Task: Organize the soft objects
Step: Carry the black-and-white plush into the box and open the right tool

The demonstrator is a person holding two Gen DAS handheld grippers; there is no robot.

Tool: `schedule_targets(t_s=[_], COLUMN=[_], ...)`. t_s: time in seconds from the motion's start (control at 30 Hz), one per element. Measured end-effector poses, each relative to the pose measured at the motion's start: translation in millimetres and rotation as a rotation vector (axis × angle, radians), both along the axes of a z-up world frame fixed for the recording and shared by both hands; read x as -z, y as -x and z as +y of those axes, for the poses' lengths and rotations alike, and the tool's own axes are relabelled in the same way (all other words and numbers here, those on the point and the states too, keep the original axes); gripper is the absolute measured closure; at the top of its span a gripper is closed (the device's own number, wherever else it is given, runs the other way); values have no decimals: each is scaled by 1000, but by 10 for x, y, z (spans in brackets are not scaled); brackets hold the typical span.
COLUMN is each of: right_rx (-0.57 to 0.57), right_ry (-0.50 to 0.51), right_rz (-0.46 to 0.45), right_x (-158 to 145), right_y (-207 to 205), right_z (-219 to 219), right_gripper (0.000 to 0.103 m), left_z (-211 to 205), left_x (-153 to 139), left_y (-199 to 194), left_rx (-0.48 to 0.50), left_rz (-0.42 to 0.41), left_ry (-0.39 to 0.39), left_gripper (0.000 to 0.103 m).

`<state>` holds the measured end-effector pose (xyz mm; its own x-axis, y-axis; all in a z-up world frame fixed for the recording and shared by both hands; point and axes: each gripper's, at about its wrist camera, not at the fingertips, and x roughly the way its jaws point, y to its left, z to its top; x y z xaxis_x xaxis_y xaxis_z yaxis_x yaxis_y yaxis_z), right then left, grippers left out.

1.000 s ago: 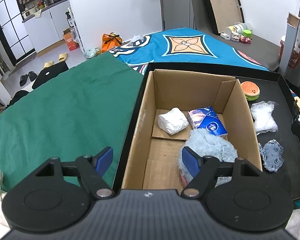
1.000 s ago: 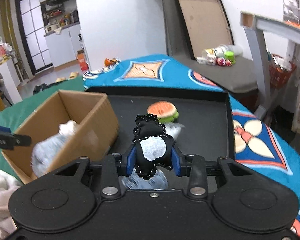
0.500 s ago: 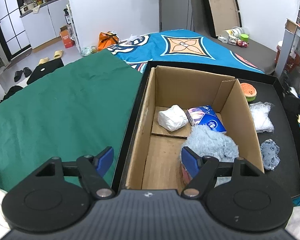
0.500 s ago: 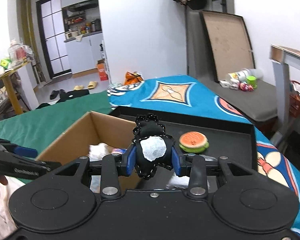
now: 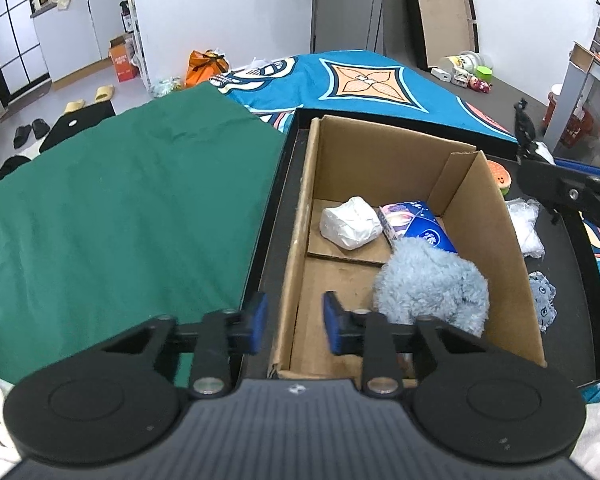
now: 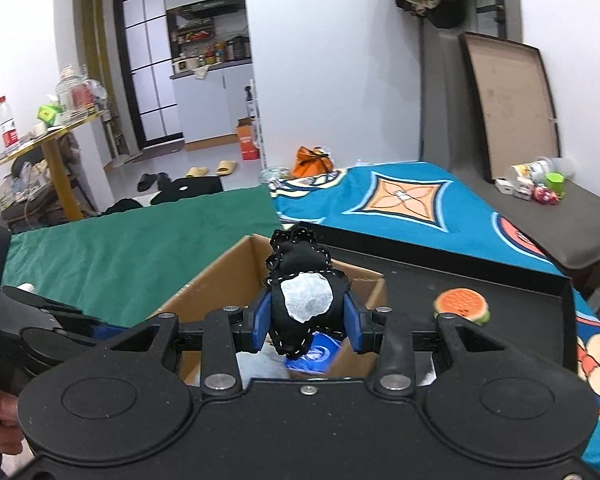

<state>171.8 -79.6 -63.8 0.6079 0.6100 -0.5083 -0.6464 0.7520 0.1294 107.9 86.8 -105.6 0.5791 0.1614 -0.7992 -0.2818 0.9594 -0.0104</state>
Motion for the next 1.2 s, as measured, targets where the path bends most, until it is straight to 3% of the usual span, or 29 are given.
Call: schedule_targets(t_s=[0.13, 0.3, 0.43, 0.77, 0.87, 1.03, 1.2], right_rx=[-22, -55, -107, -23, 13, 52, 78], right_ry=[-15, -34, -35, -11, -11, -6, 8], right_rz=[0, -1, 62, 110, 124, 129, 147], right_x=[-19, -35, 8, 110, 142, 202, 297], right_y=[9, 13, -5, -12, -32, -56, -87], right_z=[117, 267, 357, 106, -1, -166, -301], right_gripper=[65, 63, 50, 47, 47, 47, 47], left_z=[63, 68, 102, 130, 120, 71, 0], left_x=[5, -5, -4, -31, -34, -48, -39], left_y=[8, 16, 21, 21, 11, 6, -35], left_rx=[5, 19, 12, -10, -12, -10, -5], left_rz=[1, -1, 3, 8, 15, 11, 16], left_ry=[10, 14, 28, 45, 44, 29, 15], left_gripper=[94, 94, 94, 90, 85, 65, 58])
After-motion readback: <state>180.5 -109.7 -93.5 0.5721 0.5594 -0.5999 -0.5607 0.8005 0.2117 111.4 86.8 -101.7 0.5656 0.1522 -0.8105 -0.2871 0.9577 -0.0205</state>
